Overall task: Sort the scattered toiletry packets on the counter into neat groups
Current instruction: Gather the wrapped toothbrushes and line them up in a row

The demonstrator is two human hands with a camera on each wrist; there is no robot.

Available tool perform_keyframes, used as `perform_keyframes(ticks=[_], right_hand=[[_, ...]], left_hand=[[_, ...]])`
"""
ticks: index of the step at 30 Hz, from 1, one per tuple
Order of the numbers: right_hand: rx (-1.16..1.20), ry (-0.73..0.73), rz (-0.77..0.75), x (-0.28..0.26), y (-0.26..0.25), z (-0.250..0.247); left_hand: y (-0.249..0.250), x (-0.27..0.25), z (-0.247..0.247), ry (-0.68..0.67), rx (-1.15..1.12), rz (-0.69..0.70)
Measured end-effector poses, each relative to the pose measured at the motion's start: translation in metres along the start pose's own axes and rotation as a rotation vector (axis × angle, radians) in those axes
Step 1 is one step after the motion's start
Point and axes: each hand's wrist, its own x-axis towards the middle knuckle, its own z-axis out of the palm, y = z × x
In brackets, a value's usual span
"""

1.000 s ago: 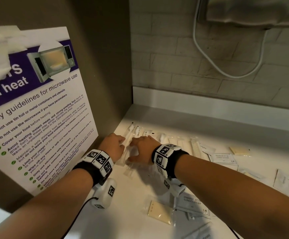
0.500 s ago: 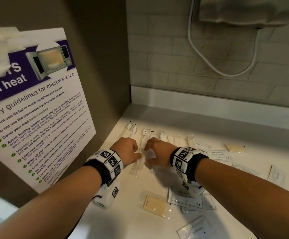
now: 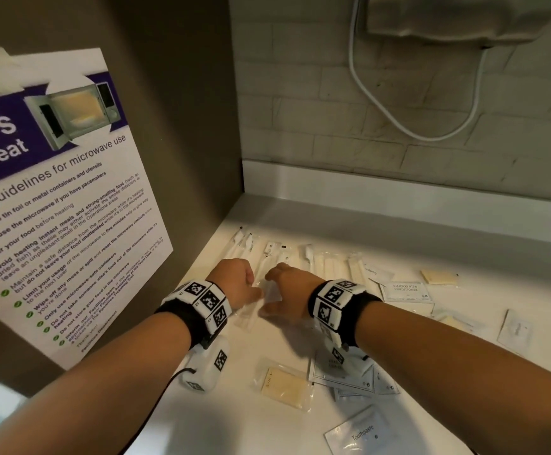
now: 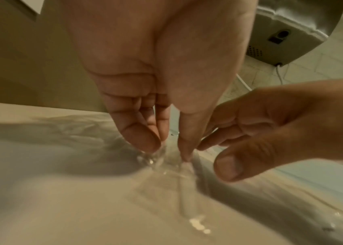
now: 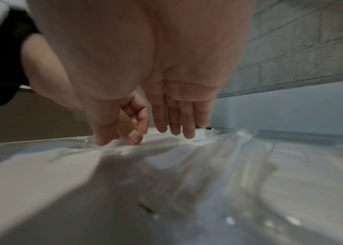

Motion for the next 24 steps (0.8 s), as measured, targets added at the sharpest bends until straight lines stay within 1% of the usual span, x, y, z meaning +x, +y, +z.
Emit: perform_keyframes(ticks=[2,5,7,12,14,17,20,22,24], right_hand=[[0.030,0.002,0.020,0.001,-0.003,0.002],[0.102,0.056,0.046,0.004,0.000,0.001],[0.091,0.054,0.056,0.005,0.004,-0.002],[-0.008,0.005,0.053,0.006,0.008,-0.006],[-0.011,0.004,0.049,0.007,0.008,-0.005],[-0.016,0.003,0.040,0.007,0.006,-0.002],[-0.027,-0.004,0.041,0.007,0.003,-0.001],[-0.021,0.016,0.045,0.005,0.002,-0.003],[0.001,0.060,0.048,0.003,0.003,-0.004]], left_hand=[[0.000,0.003,-0.001,0.027,-0.010,-0.017],[0.000,0.006,-0.005,0.075,-0.067,-0.041],[0.000,0.008,-0.005,0.092,-0.077,-0.051],[0.000,0.010,0.000,0.101,0.024,-0.041],[0.000,0.011,0.001,0.129,0.095,-0.044],[-0.004,0.015,0.001,0.148,0.142,-0.041],[-0.009,0.018,0.001,0.170,0.161,0.016],[-0.010,0.019,0.000,0.191,0.094,0.105],[-0.010,0.018,-0.001,0.175,0.053,0.223]])
